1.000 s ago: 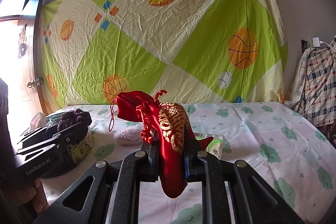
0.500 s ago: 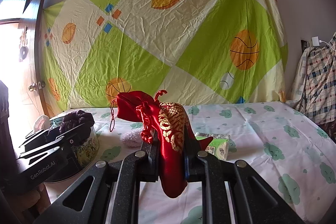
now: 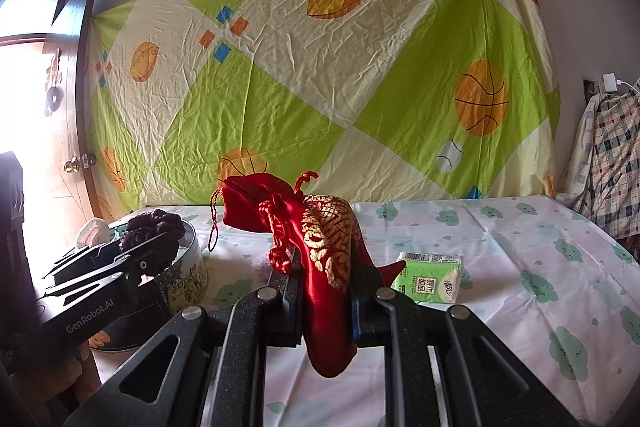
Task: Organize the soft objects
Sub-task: 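Carry the purple ball and red pouch over the black tin with both grippers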
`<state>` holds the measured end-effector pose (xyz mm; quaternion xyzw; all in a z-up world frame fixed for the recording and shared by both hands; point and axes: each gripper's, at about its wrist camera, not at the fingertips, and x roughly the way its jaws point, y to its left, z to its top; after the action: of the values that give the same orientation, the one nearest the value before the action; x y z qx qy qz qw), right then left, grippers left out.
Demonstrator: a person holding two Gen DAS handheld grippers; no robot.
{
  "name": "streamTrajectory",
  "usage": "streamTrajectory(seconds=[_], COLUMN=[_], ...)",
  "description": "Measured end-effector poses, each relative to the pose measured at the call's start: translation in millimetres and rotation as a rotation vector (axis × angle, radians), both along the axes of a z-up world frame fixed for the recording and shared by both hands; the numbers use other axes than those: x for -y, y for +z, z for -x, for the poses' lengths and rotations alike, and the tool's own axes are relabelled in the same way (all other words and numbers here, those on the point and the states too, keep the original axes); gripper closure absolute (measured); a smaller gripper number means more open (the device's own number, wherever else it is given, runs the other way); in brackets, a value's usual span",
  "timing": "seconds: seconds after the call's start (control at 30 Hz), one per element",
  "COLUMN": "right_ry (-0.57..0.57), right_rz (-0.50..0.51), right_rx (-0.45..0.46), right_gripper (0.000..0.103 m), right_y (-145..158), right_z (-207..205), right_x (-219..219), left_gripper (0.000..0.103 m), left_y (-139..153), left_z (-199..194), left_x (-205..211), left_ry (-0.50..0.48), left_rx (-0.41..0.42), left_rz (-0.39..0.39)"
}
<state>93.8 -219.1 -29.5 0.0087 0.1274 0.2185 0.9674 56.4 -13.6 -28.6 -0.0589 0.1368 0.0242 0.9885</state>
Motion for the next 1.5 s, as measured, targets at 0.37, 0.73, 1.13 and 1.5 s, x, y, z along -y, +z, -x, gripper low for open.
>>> streamTrajectory(seconds=[0.37, 0.73, 1.13, 1.5], right_ry=[0.035, 0.074, 0.09, 0.119], right_rz=[-0.005, 0.023, 0.029, 0.038], right_rx=[-0.007, 0.002, 0.003, 0.005], right_gripper=[0.086, 0.086, 0.085, 0.085], right_y=[-1.0, -2.1, -2.5, -3.3], right_z=[3.7, 10.5, 12.7, 14.1], right_x=[-23.4, -48.6, -58.6, -72.0], left_gripper=[0.063, 0.063, 0.063, 0.063], left_y=[0.4, 1.0, 1.8, 1.7], left_z=[10.9, 20.2, 29.3, 39.0], left_x=[-16.4, -29.7, -40.6, -53.7], left_ry=[0.029, 0.066, 0.087, 0.119], left_rx=[0.019, 0.033, 0.046, 0.053], left_rz=[0.005, 0.004, 0.009, 0.0])
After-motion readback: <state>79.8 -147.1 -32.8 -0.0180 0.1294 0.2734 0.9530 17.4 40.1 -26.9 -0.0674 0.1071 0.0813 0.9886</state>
